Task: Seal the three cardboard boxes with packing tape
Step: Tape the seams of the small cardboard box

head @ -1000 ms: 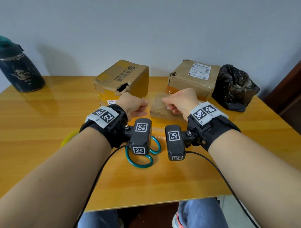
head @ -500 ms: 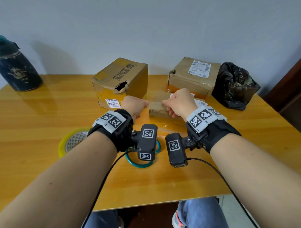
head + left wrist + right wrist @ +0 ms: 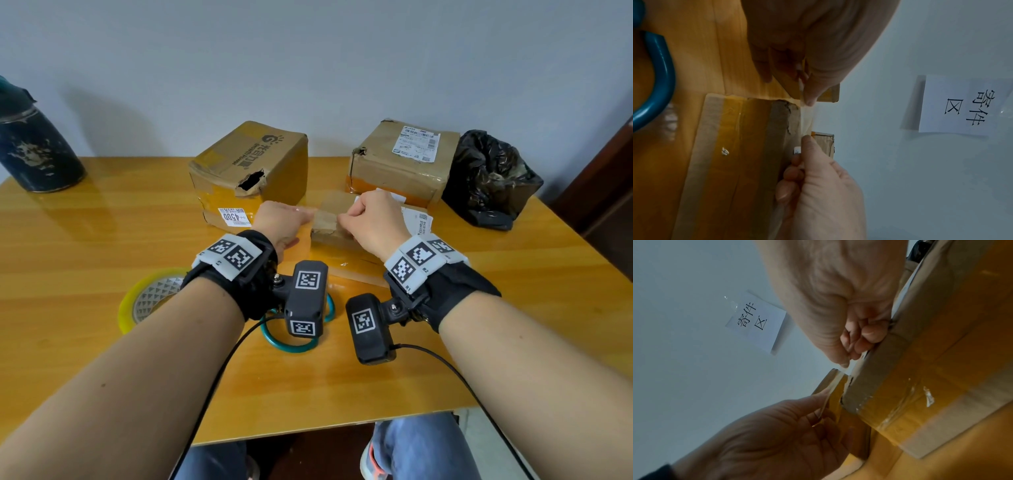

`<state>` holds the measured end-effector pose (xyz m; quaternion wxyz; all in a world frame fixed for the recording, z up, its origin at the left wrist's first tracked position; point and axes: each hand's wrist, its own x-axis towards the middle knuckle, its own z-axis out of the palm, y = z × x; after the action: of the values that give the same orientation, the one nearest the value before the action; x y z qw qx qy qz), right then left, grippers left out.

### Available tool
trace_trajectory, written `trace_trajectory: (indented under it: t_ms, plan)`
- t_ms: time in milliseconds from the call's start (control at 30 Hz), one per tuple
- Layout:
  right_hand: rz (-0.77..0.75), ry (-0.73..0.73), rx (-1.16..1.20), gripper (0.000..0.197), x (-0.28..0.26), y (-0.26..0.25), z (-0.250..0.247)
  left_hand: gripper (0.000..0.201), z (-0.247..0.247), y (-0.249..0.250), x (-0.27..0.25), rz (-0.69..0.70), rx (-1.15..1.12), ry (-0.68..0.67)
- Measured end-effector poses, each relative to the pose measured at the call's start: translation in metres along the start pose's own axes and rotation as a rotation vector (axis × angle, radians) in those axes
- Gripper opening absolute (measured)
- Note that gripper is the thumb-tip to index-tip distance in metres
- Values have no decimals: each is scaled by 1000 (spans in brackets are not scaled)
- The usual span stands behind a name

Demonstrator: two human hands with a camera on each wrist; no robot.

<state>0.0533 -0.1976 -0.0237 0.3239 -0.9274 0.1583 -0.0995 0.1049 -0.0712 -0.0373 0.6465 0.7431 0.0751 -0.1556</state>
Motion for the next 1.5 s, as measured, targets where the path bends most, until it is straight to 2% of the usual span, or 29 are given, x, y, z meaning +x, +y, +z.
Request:
trace_trajectory:
  t_ms: [133, 233, 267, 333, 467, 633, 867, 967, 1100, 1233, 1500]
  plan:
    - [6, 10, 17, 41, -3, 0, -2, 26, 0, 0, 2, 12, 29, -13]
    - [10, 21, 60, 30, -3, 2, -1, 7, -1, 1, 3, 25, 65, -12]
    - [16, 25, 72, 29, -4, 2, -2, 7, 0, 2, 3, 45, 84, -5]
    - [22, 22, 73, 30, -4, 3, -1, 18, 1, 1, 4, 88, 133, 6]
    - [10, 8, 46, 34, -3, 2, -2, 22, 4, -2, 5, 121, 155, 9]
    - [-4, -2, 70, 24, -5, 1, -4, 25, 6, -3, 3, 119, 135, 3]
    - [-23, 4, -8, 28, 0, 4, -1, 14, 8, -4, 2, 105, 145, -1]
    - [-20, 0, -19, 33, 2, 5, 0, 19, 8, -3, 2, 106, 159, 0]
    - [-17, -3, -28, 27, 5, 7, 2, 22, 8, -4, 1, 100, 166, -16]
    - [-20, 4, -41, 34, 6, 9, 3, 23, 8, -4, 1, 94, 170, -20]
    - [-21, -5, -28, 34, 8, 10, 1, 21, 9, -4, 1, 109, 177, -19]
